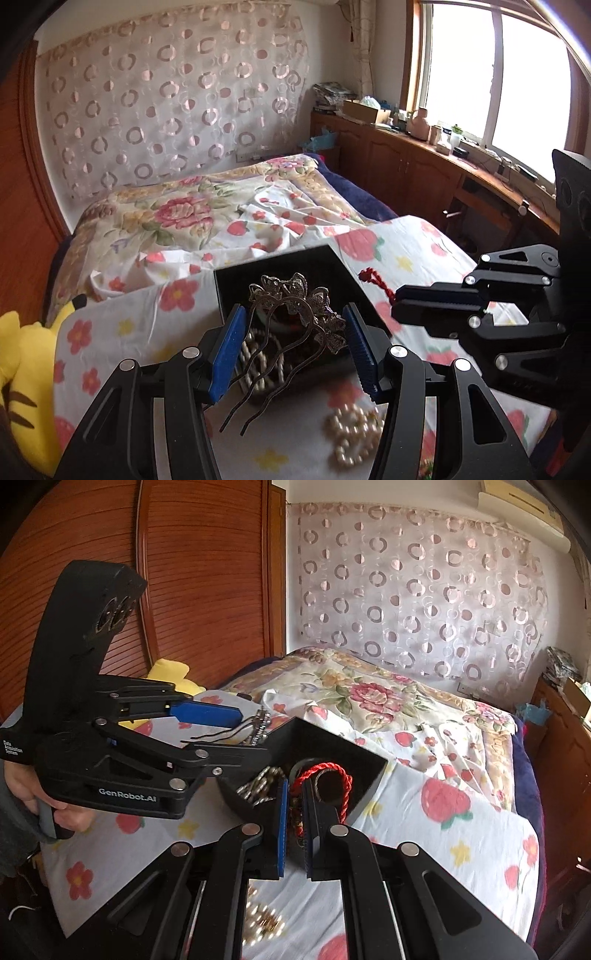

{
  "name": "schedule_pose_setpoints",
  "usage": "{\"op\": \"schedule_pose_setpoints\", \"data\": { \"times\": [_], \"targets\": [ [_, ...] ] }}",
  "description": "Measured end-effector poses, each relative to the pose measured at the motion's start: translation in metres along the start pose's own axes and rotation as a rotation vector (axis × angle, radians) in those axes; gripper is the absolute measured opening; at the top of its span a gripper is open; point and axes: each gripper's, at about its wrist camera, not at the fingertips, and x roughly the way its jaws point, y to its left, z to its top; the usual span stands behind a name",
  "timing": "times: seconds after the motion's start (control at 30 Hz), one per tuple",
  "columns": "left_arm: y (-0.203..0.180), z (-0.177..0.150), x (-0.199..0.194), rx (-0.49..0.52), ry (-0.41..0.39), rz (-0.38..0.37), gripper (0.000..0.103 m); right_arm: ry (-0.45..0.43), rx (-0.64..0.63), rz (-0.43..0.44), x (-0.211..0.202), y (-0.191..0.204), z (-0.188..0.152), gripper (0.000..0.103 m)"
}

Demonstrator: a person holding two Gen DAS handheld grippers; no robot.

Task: Organize jewelry
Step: 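Carry the hair combs and red bracelet into the black box, opening both tools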

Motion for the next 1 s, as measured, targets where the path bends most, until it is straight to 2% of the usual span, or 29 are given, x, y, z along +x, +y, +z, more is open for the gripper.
{"op": "schedule_pose_setpoints", "data": {
  "times": [0.23,0.43,0.53,0.6,0.8,0.93,1.0],
  "targets": [
    [0.015,0.012,0.035,-0.034,0.027,-0.025,0.052,0.015,0.008,0.025,0.022,-0.017,0.009,0.008],
    [0.025,0.014,0.037,-0.073,0.009,-0.031,0.053,0.036,0.010,0.042,0.039,-0.024,0.011,0.008],
    [0.034,0.012,0.030,-0.087,-0.010,0.001,0.059,0.048,0.009,0.049,0.048,-0.025,0.014,0.008],
    [0.040,0.011,0.027,-0.092,-0.015,0.020,0.060,0.057,0.006,0.052,0.056,-0.024,0.016,0.008],
    [0.058,-0.003,0.015,-0.129,-0.026,0.058,0.078,0.077,0.005,0.062,0.072,-0.022,0.020,0.010],
    [0.067,-0.014,0.012,-0.144,-0.022,0.083,0.082,0.079,0.006,0.052,0.074,-0.021,0.020,0.010],
    [0.069,-0.020,0.011,-0.153,-0.015,0.086,0.083,0.078,0.009,0.046,0.073,-0.021,0.021,0.017]
  ]
}}
